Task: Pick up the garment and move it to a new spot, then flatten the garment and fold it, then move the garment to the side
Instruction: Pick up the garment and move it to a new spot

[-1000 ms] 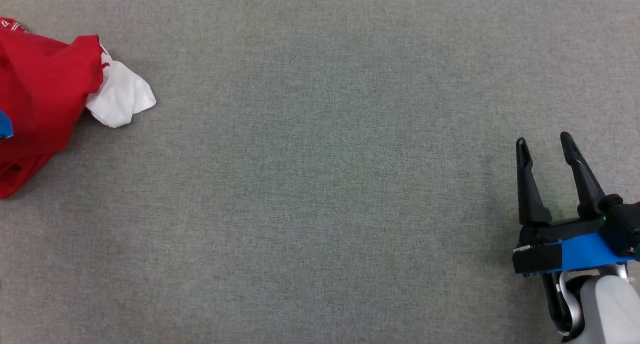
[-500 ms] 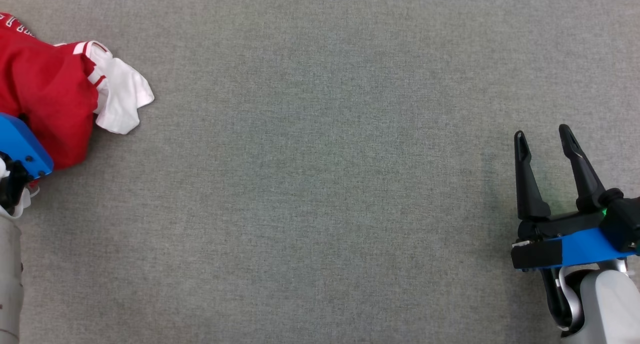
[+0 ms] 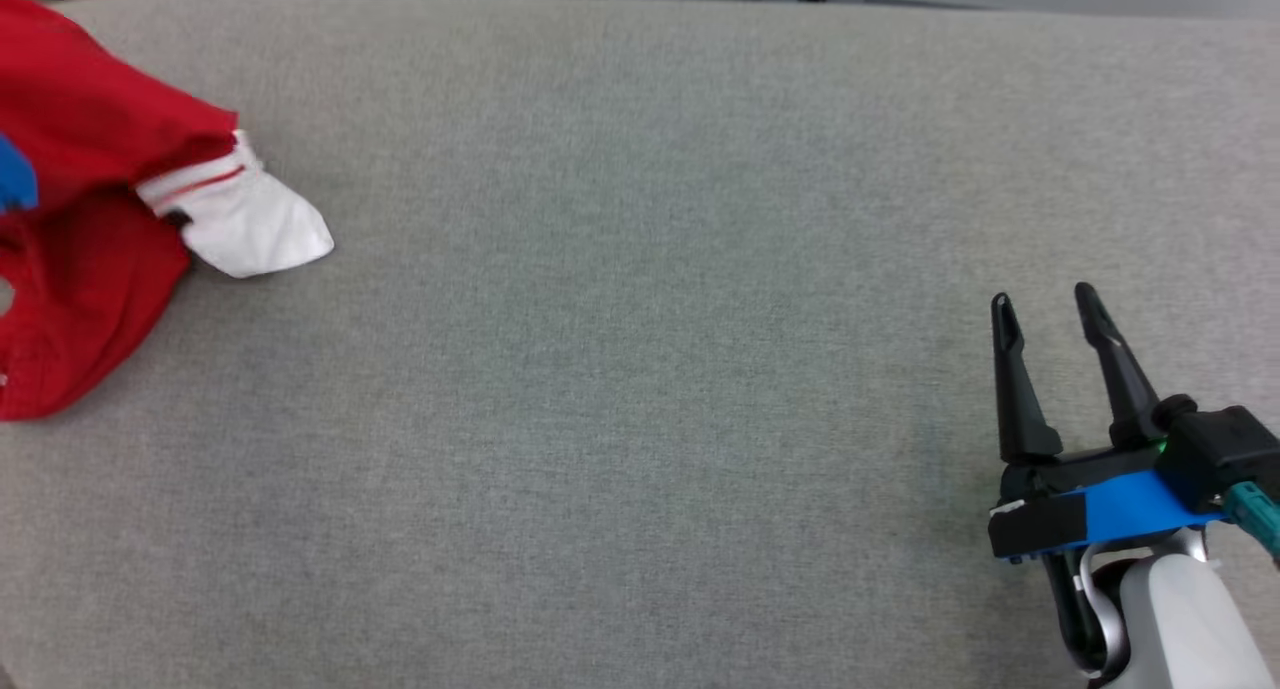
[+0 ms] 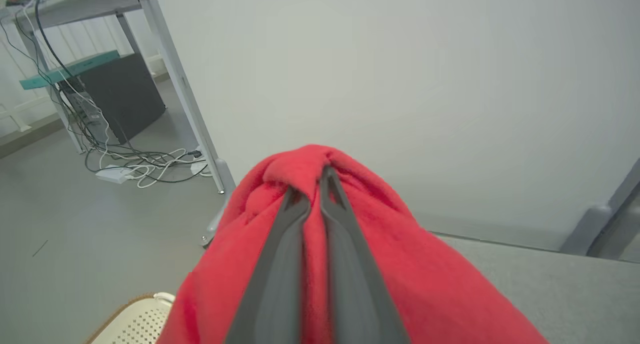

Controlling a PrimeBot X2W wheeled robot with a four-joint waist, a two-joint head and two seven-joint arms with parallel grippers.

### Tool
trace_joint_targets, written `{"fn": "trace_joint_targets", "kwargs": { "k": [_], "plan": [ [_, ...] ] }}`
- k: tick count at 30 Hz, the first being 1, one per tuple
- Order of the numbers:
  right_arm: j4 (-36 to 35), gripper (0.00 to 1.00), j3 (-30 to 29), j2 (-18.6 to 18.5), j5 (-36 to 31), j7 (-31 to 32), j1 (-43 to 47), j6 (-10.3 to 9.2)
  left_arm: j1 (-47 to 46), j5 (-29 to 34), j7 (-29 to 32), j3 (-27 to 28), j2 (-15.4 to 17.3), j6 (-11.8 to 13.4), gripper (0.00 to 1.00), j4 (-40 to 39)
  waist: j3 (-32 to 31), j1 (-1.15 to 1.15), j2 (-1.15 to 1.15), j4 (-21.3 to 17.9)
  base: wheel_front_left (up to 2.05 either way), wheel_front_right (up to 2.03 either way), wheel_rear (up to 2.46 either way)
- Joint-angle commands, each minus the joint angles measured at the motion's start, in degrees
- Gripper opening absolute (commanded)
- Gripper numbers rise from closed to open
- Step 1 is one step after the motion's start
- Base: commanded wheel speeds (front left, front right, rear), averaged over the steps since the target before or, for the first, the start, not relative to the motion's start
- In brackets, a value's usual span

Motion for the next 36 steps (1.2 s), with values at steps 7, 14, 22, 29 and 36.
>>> {"fn": "trace_joint_targets", "kwargs": {
  "k": [7, 14, 22, 29, 36],
  "plan": [
    [2.96, 1.0, 0.5, 1.26, 1.44, -1.02, 1.42, 0.03, -6.09, 1.61, -2.92, -4.07, -2.5, -1.21, 0.0, -15.76, -4.67, 0.0, 0.0, -4.05, 0.0, 0.0, 0.0],
    [4.58, 1.0, 1.11, 1.71, 2.64, -1.28, 0.71, 0.02, -9.91, 1.06, 0.81, -8.16, -6.09, -2.12, 0.0, -28.17, -5.81, 0.0, 0.0, -9.6, 0.0, 0.0, 0.0],
    [4.26, 1.0, 1.78, 1.83, 6.13, -1.33, 0.21, 0.03, -10.63, -0.61, 3.26, -13.62, -10.95, -3.01, 0.0, -32.64, -5.47, 0.0, 0.0, -16.96, 0.0, 0.0, 0.0],
    [4.14, 1.0, 1.79, 1.85, 7.26, -1.33, 0.77, 0.03, -3.49, -1.71, 0.94, -18.78, -14.8, -3.43, 0.0, -29.42, -5.81, 0.0, 0.0, -19.27, 0.0, 0.0, 0.0],
    [4.08, 1.0, 1.36, 1.83, 7.54, -1.34, 0.55, 0.03, 9.77, -2.29, -3.12, -22.58, -17.74, -2.02, 0.0, -25.07, -5.97, 0.0, 0.0, -18.96, 0.0, 0.0, 0.0]
  ]
}}
